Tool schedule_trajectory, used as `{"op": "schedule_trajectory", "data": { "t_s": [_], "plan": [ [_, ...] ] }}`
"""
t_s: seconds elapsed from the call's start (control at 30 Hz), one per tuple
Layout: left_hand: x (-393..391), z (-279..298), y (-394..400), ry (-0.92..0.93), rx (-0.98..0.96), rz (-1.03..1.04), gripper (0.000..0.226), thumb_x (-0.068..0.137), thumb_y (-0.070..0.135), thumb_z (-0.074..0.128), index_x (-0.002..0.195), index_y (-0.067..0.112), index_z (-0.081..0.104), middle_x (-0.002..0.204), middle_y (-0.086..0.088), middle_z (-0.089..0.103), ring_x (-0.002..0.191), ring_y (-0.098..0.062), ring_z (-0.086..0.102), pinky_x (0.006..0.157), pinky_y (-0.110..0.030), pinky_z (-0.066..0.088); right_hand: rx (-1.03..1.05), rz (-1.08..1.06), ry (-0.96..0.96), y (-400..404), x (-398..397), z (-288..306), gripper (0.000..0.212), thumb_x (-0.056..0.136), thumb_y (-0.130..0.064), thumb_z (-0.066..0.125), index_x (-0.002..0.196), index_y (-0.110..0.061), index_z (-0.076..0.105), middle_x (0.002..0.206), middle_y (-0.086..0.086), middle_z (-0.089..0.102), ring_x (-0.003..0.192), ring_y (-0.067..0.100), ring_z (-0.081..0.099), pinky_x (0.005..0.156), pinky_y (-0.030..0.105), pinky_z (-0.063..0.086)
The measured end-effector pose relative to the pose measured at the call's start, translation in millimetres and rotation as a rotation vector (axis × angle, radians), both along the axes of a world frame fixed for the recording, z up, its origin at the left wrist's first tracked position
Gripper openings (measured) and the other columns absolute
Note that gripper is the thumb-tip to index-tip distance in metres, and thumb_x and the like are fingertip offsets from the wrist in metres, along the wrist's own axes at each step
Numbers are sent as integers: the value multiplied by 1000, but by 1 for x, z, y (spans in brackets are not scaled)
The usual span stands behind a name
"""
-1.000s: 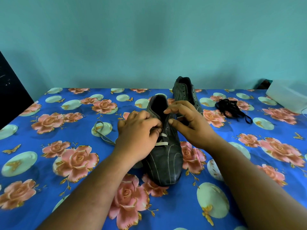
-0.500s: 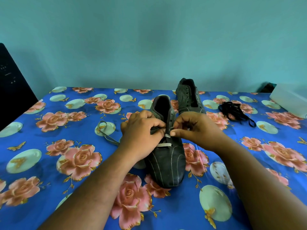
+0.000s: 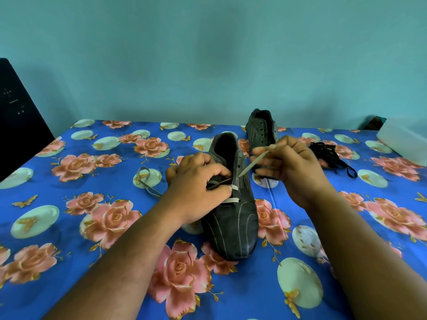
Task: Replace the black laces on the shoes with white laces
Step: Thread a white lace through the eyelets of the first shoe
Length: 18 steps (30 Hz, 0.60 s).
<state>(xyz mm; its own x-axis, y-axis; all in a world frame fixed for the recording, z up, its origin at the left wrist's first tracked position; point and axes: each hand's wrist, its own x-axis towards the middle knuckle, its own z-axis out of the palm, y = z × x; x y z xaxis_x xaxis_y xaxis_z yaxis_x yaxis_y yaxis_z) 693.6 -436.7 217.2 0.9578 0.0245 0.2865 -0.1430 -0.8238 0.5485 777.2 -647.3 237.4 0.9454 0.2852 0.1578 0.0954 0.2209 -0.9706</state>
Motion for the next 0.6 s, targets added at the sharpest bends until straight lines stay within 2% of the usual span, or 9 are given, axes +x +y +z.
{"op": "schedule_trajectory", "data": {
  "t_s": [0.1, 0.2, 0.23, 0.3, 0.4, 0.47, 0.53, 0.6],
  "plan": [
    [-5, 0, 3, 2, -24, -39, 46, 71, 60, 58, 116, 50, 62, 116, 24, 44, 122, 0, 38, 93, -27, 13, 211, -239, 63, -5, 4, 8, 16, 101, -8, 49, 86, -14, 51, 90, 12, 76, 76, 25, 73, 63, 34, 60],
    [-8, 2, 8, 55, -57, -70, 60, 70, 63, 61, 128, 54, 49, 124, 28, 43, 124, 0, 43, 108, -35, 17, 285, -506, 58, -18, 13, 9, 7, 100, -14, 52, 96, -8, 52, 84, 8, 73, 64, 19, 66, 56, 31, 56],
    [-8, 2, 10, 82, -76, -78, 65, 70, 65, 62, 132, 56, 43, 127, 28, 43, 126, 0, 44, 113, -40, 18, 241, -566, 33, -23, 17, 7, 10, 100, -16, 52, 97, -7, 52, 83, 8, 72, 63, 19, 65, 56, 32, 54],
    [-9, 3, 14, 132, -119, -95, 79, 66, 74, 62, 137, 59, 32, 132, 28, 40, 130, -1, 45, 118, -47, 22, 21, -636, -71, -31, 26, 0, 16, 98, -21, 55, 97, -5, 54, 83, 6, 71, 66, 20, 65, 58, 34, 51],
    [-8, 3, 20, 187, -171, -130, 98, 59, 84, 63, 145, 58, 24, 139, 25, 37, 130, -2, 45, 118, -47, 30, -347, -595, -310, -27, 29, -11, 16, 94, -30, 65, 102, -16, 58, 95, -2, 68, 80, 14, 61, 73, 33, 48],
    [-7, 2, 28, 227, -236, -157, 100, 62, 80, 74, 147, 52, 29, 143, 22, 40, 127, 3, 47, 118, -41, 34, -479, -506, -447, -20, 24, -13, 21, 94, -37, 69, 107, -25, 57, 106, -4, 63, 90, 12, 57, 79, 26, 45],
    [-5, 3, 38, 272, -327, -177, 89, 65, 71, 81, 141, 47, 42, 138, 17, 50, 122, 3, 52, 111, -32, 41, -558, -383, -592, -12, 18, -11, 22, 92, -45, 67, 104, -27, 61, 104, -9, 62, 95, 9, 57, 80, 21, 43],
    [-5, 4, 48, 316, -363, -182, 79, 69, 65, 82, 137, 42, 49, 131, 14, 57, 117, 1, 55, 99, -18, 41, -689, -216, -737, -7, 14, -12, 27, 90, -56, 63, 94, -29, 65, 94, -14, 65, 92, 10, 59, 81, 28, 47]
  ]
}}
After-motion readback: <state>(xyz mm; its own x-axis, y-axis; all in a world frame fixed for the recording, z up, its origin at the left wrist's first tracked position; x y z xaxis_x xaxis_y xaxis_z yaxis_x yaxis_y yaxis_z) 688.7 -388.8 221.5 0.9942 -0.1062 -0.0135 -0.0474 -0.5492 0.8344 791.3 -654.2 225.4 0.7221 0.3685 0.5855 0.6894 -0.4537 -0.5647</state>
